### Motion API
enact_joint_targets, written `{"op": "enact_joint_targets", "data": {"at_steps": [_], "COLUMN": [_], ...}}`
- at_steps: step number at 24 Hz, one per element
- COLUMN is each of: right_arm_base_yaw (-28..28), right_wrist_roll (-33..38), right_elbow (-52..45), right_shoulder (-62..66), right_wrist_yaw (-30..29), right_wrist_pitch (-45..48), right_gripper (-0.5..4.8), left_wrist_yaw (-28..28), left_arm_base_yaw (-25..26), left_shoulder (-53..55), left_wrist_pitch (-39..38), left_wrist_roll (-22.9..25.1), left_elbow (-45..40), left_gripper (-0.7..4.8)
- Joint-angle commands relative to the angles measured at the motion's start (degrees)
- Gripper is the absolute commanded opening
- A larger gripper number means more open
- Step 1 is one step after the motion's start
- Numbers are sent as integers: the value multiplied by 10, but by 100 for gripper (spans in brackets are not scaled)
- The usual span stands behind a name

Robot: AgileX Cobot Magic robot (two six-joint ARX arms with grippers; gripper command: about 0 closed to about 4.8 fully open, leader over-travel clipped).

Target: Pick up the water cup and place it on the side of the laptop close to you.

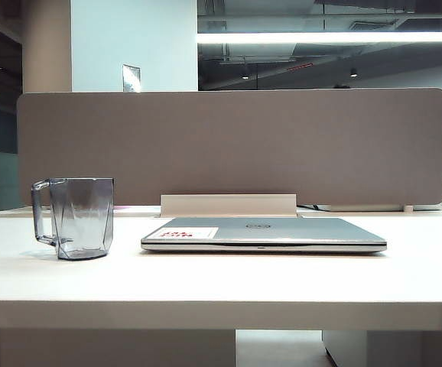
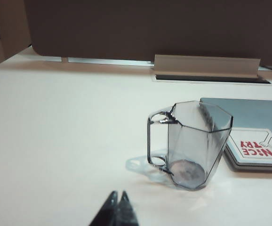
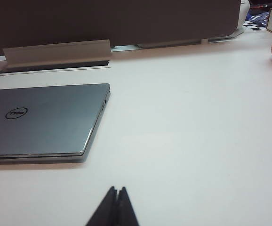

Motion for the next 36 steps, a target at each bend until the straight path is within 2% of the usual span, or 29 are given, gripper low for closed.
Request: {"op": "enact_joint_targets", "data": {"at_steps": [1, 7, 12, 16, 20, 23, 26, 28, 34, 36], "right_arm_base_yaw": [1, 1, 1, 2, 2, 2, 2, 2, 2, 2], "right_wrist_roll": [3, 13, 13, 17, 17, 17, 17, 17, 17, 17], "right_elbow": [-3, -3, -3, -3, -3, -3, -3, -3, -3, -3], "right_shoulder": [-1, -1, -1, -1, -1, -1, -1, -1, -1, -1], "right_wrist_yaw": [-24, -24, -37, -68, -75, -75, -75, -75, -75, -75], "right_wrist_pitch": [6, 6, 6, 6, 6, 6, 6, 6, 6, 5], "right_gripper": [-6, -6, -6, -6, -6, -6, -6, -6, -6, -6], "left_wrist_yaw": [2, 2, 0, 0, 0, 0, 0, 2, 2, 2], "left_arm_base_yaw": [0, 0, 0, 0, 1, 1, 1, 1, 1, 1], "left_shoulder": [1, 24, 127, 204, 273, 363, 442, 521, 628, 689], "left_wrist_pitch": [11, 0, 1, 17, 76, 143, 183, 240, 288, 331], "left_wrist_roll": [-2, -1, 5, 43, 63, 82, 82, 82, 78, 78], "left_elbow": [6, 65, 131, 162, 170, 174, 188, 203, 220, 222], "left_gripper": [-4, -4, -5, -4, -4, -4, -4, -3, -2, -2]}}
